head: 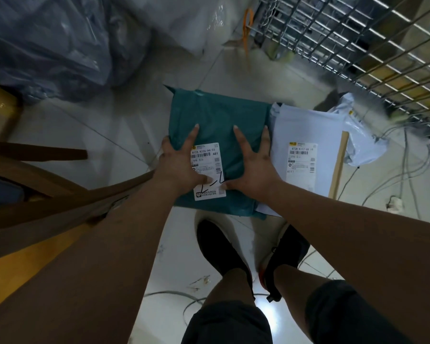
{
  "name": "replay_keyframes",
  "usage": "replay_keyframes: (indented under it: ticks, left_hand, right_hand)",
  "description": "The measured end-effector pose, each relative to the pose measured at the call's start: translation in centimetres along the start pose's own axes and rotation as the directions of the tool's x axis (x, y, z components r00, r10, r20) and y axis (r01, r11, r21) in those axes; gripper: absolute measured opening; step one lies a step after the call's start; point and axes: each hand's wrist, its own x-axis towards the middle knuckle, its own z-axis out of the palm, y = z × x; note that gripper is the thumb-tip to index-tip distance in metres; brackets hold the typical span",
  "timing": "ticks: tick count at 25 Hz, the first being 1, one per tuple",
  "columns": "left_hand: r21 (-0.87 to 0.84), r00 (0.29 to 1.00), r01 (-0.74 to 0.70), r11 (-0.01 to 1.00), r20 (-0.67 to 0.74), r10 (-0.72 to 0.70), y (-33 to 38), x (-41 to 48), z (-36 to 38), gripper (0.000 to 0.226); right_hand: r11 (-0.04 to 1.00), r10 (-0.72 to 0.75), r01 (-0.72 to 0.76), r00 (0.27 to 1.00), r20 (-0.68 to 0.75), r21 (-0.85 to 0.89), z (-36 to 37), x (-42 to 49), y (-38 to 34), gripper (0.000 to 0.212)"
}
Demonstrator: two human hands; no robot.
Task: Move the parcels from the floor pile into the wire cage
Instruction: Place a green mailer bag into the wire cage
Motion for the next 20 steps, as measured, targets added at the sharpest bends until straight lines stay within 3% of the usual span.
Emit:
replay_keyframes:
  ticks: [5, 12, 20]
  left_hand:
    - [-0.062, 0.998, 0.033, 0.998, -0.053, -0.036, 0.1, 0.2, 0.3, 0.135]
    - [-0.094, 0.992, 0.035, 0.995, -0.119, -0.046, 1.0, -1.6, -0.3, 0.126]
    - [-0.025, 0.983, 0.043, 0.999, -0.18, -0.047, 3.0, -3.6, -3.6, 0.125]
  right_hand:
    - [0.994, -0.015, 0.017, 1.0, -0.02, 0.106, 0.0, 0.2, -0.7, 0.145]
    - [0.992, -0.044, 0.051, 0.997, -0.063, 0.114, -0.6, -0.4, -1.8, 0.141]
    - [0.985, -0.045, 0.06, 0.994, -0.096, 0.163, -3.4, -2.0, -4.0, 0.138]
